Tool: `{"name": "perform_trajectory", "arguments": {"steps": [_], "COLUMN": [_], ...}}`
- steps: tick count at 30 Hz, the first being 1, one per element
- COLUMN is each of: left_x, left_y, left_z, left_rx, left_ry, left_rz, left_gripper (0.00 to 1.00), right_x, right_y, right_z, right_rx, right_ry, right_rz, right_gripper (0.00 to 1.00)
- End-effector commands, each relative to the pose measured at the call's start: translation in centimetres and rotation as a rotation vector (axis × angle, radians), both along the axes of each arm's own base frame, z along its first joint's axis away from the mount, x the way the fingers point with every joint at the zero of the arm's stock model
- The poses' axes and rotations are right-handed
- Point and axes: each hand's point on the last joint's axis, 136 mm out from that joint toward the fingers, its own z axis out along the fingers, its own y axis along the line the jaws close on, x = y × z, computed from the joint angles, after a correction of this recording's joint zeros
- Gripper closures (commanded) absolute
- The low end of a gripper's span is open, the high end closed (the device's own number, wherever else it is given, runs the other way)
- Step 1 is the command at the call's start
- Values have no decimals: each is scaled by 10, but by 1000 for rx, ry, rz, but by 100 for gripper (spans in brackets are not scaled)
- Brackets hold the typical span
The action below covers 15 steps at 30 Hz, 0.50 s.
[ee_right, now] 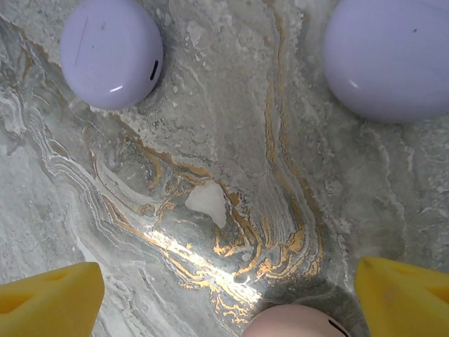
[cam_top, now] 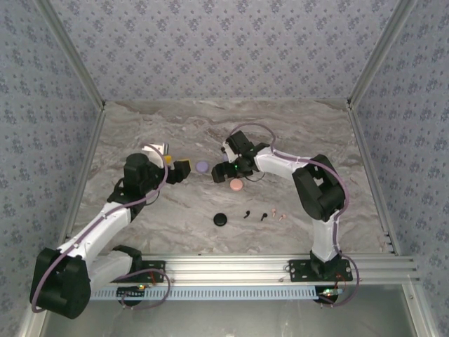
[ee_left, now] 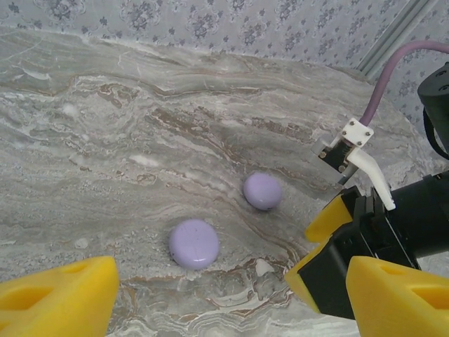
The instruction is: Insert wireless bluetooth earbuds into charging case
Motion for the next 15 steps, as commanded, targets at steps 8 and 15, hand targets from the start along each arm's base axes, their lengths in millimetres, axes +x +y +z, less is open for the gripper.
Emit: {"name": "perform_trajectory", "arguments": {"steps": [8, 15], "left_x": [2, 2], "left_y": [3, 4], "left_z": [7, 8], "left_rx": [-4, -1], "left_ry": [-24, -22], "left_rz": [15, 22], "left_gripper": [16, 15], "right_x": [-32, -55], "right_y": [-12, -5], "right_z": [-11, -7], "right_rx": [-52, -43], "right_ry": [56, 74], "right_rz": [1, 50], "right_gripper": [7, 8]}}
